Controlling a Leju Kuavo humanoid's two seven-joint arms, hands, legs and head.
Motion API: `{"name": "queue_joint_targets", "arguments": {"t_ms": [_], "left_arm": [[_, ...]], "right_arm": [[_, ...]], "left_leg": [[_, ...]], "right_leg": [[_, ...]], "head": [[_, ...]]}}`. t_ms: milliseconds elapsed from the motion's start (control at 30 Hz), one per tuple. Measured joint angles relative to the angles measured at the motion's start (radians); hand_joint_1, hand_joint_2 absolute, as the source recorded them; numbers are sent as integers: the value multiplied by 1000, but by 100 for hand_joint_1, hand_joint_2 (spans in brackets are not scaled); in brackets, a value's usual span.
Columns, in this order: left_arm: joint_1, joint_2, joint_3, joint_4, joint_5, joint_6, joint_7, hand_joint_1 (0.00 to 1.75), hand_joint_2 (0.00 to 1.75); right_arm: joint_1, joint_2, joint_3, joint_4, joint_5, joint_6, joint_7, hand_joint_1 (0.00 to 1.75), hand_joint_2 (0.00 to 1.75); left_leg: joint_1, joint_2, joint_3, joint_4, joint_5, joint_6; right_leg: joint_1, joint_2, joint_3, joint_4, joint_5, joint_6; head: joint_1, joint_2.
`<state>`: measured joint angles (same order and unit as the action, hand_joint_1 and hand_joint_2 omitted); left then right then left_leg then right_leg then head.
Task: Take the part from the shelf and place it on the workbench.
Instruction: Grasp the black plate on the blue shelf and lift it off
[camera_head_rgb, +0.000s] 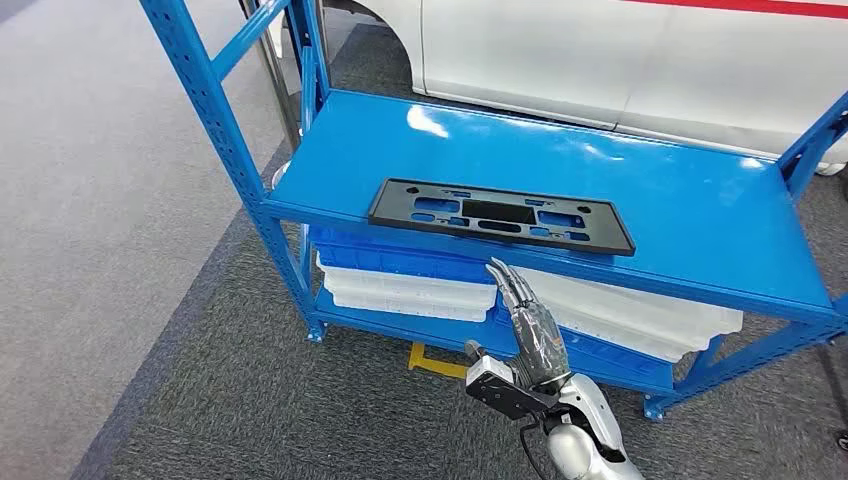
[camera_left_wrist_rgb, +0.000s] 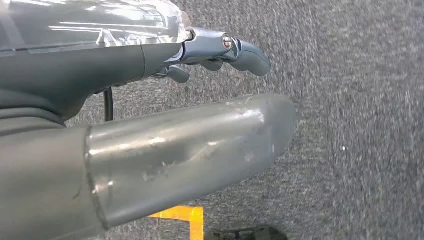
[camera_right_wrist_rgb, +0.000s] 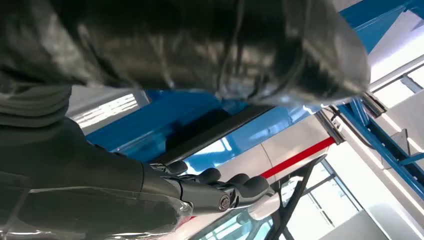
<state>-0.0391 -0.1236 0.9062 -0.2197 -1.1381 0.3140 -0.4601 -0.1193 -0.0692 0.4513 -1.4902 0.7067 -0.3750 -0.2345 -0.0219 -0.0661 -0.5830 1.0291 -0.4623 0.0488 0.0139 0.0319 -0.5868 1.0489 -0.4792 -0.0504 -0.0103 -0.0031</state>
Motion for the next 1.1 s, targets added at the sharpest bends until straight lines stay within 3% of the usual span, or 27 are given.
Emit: {"name": "queue_joint_targets", "arguments": {"t_ms": [33, 167, 267, 333, 400, 433, 467, 500, 567, 667, 733, 833, 867, 900, 933, 1033, 1100], "left_arm": [[0, 1, 0, 0, -3, -2, -1, 0, 0], [3, 5, 0, 0, -15, -9, -2, 0, 0], [3, 5, 0, 0, -16, -10, -2, 0, 0], [2, 9, 0, 0, -20, -14, -2, 0, 0], [-1, 17, 0, 0, -31, -25, -2, 0, 0], [-2, 20, 0, 0, -36, -31, -2, 0, 0], [-3, 23, 0, 0, -38, -34, -2, 0, 0], [-3, 26, 0, 0, -39, -35, -2, 0, 0], [-4, 27, 0, 0, -41, -36, -3, 0, 0], [-3, 28, 0, 0, -44, -36, -3, 0, 0], [-3, 28, 0, 0, -45, -36, -3, 0, 0], [-4, 28, 0, 0, -45, -37, -3, 0, 0], [-3, 28, 0, 0, -46, -39, -3, 0, 0], [-3, 28, 0, 0, -47, -42, -3, 0, 0], [-3, 28, 0, 0, -51, -46, -3, 0, 0], [-5, 27, -4, 0, -68, -55, -2, 0, 0], [-9, 28, -9, 1, -79, -60, -2, 0, 0]], "right_arm": [[-1, 0, 1, 0, 12, -3, 6, 0, 0], [-5, 1, 3, -1, 65, -13, 48, 0, 175], [-5, 1, 3, -1, 71, -13, 52, 0, 175], [-9, 1, 4, 1, 99, -18, 72, 0, 175], [-29, 10, 7, 20, 166, -37, 109, 0, 175], [-40, 16, 9, 34, 194, -46, 122, 0, 175], [-50, 22, 11, 46, 212, -52, 130, 0, 175], [-55, 26, 13, 55, 215, -54, 132, 0, 175], [-61, 29, 14, 60, 216, -56, 134, 0, 175], [-64, 31, 15, 66, 217, -58, 135, 0, 175], [-66, 31, 15, 68, 218, -60, 135, 0, 175], [-68, 32, 15, 74, 243, -74, 143, 0, 175], [-68, 32, 16, 77, 267, -85, 151, 0, 175], [-69, 32, 16, 81, 299, -100, 163, 0, 175], [-73, 33, 17, 86, 350, -121, 180, 0, 175], [-98, 40, 19, 111, 540, -199, 237, 0, 175], [-118, 51, 19, 136, 605, -228, 258, 0, 175]], "left_leg": [[2, -2, -1, 0, 0, -1], [8, -7, -2, -6, 3, -11], [7, -8, -2, -7, 3, -12], [5, 4, -7, 9, -11, -17], [17, 36, -59, 124, -64, -40], [28, 51, -73, 154, -69, -55], [40, 59, -72, 150, -55, -68], [46, 62, -44, 94, -26, -77], [45, 59, -1, 6, 1, -72], [40, 56, 2, -4, 0, -48], [41, 57, 3, -10, 4, -32], [39, 59, 1, -13, 6, -19], [36, 59, 1, -13, 5, -18], [33, 58, 2, -13, 5, -16], [30, 58, 3, -12, 4, -16], [22, 57, 9, -12, 2, -16], [21, 58, 6, -12, 2, -22]], "right_leg": [[2, 0, 1, -3, 0, 1], [4, -1, 5, -15, 4, 3], [2, -1, 6, -18, 5, 3], [-7, -7, 14, -31, 12, 6], [-21, -19, 24, -44, 16, 11], [-26, -24, 26, -44, 14, 15], [-32, -29, 27, -39, 9, 23], [-36, -32, 27, -32, 3, 33], [-36, -33, 25, -20, -5, 48], [-37, -33, 25, -22, -6, 65], [-40, -32, 14, 5, -29, 74], [-38, -32, -68, 181, -120, 77], [-37, -32, -95, 235, -136, 76], [-36, -32, -107, 257, -133, 74], [-34, -32, -99, 237, -109, 69], [-22, -32, -15, 48, -12, 42], [-14, -32, 10, -14, 2, 33]], "head": [[0, 0], [1, 0], [1, 0], [1, 0], [0, 0], [-1, 0], [-1, 0], [-1, 0], [-1, 0], [0, 0], [0, 0], [0, 0], [0, 0], [0, 0], [0, 0], [0, 0], [0, 0]]}}
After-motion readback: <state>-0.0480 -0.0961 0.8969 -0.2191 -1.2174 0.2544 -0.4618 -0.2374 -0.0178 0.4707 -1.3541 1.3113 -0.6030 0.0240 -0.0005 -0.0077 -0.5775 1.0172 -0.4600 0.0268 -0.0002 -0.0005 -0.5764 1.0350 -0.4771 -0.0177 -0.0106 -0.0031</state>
